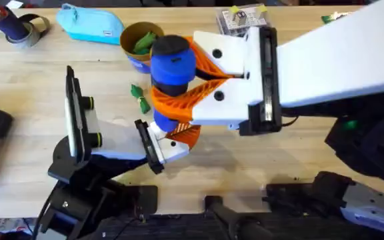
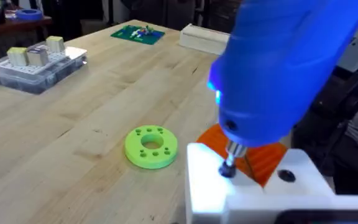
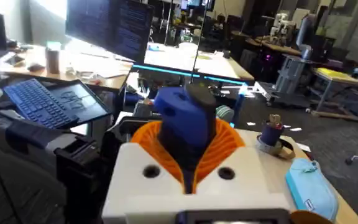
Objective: Pick up the gripper from the table and insert it into the empty holder that is missing its gripper. Then pick up a screw, insert it into the mounting hole, and use the screwdriver to tighten it. Finally, clean up the table by picking up the vegetable and placing it into the bucket.
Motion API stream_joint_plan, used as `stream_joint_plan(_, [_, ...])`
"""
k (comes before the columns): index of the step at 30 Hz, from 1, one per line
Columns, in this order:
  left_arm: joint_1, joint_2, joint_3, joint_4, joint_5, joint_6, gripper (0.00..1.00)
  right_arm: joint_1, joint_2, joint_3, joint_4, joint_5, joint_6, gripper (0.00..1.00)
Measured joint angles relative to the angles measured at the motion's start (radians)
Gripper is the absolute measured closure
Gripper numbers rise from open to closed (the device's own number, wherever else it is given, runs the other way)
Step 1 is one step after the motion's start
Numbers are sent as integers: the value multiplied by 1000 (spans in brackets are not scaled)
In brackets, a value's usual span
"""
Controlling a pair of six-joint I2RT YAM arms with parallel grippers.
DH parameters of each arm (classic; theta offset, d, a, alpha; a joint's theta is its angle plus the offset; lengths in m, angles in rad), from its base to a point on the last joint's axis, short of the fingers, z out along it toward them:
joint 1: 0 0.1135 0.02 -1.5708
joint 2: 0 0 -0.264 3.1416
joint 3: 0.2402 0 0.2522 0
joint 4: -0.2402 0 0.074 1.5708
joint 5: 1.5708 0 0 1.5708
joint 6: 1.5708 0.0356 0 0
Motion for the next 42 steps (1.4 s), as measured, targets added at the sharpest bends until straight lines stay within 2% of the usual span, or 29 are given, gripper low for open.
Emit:
stream_joint_plan(30, [0, 5, 0, 7, -26, -1, 991, 0, 49, 14, 59, 15, -10, 958])
stream_joint_plan(42, [0, 3, 0, 30, -31, -1, 991, 1, 73, 1, 193, 60, 41, 959])
